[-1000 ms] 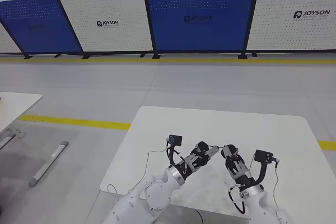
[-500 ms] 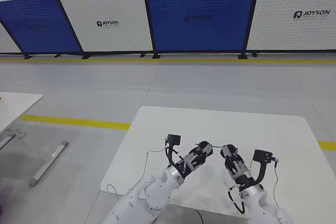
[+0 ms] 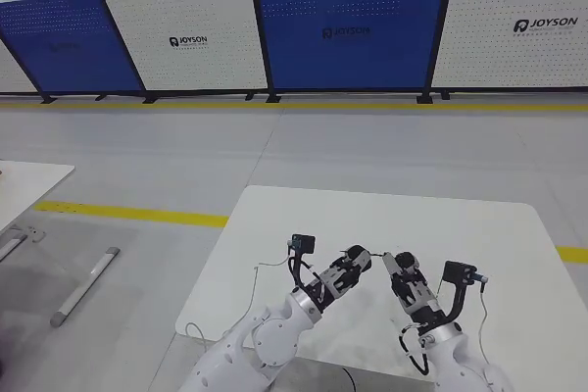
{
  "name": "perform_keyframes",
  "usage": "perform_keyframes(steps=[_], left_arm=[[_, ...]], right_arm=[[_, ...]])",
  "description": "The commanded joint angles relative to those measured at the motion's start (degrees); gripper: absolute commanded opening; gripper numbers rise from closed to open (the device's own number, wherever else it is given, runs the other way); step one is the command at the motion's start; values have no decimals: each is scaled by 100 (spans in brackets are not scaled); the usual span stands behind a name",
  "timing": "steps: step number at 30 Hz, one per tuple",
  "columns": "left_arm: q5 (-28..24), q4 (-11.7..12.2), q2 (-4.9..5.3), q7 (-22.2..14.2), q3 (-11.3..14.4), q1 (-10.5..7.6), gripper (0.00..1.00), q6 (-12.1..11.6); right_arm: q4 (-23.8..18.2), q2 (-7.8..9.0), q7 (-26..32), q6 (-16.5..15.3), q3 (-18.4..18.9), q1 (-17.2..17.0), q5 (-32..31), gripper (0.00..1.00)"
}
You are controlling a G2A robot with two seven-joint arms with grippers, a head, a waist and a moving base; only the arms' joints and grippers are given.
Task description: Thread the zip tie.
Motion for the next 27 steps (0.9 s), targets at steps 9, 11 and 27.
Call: perform_keyframes(steps=[9,11,27], left_arm=[[-373,-32,-25,260,-72,65,0,-15],[-373,-32,-25,260,-72,65,0,-15],[-802,-107,-40,251,-128,123,0,-43]], right_arm=[[4,24,-83,123,91,-142,-211,100],[9,19,38,169,129,-131,84,100],[409,37,-504,382,39,158,-1478,100]])
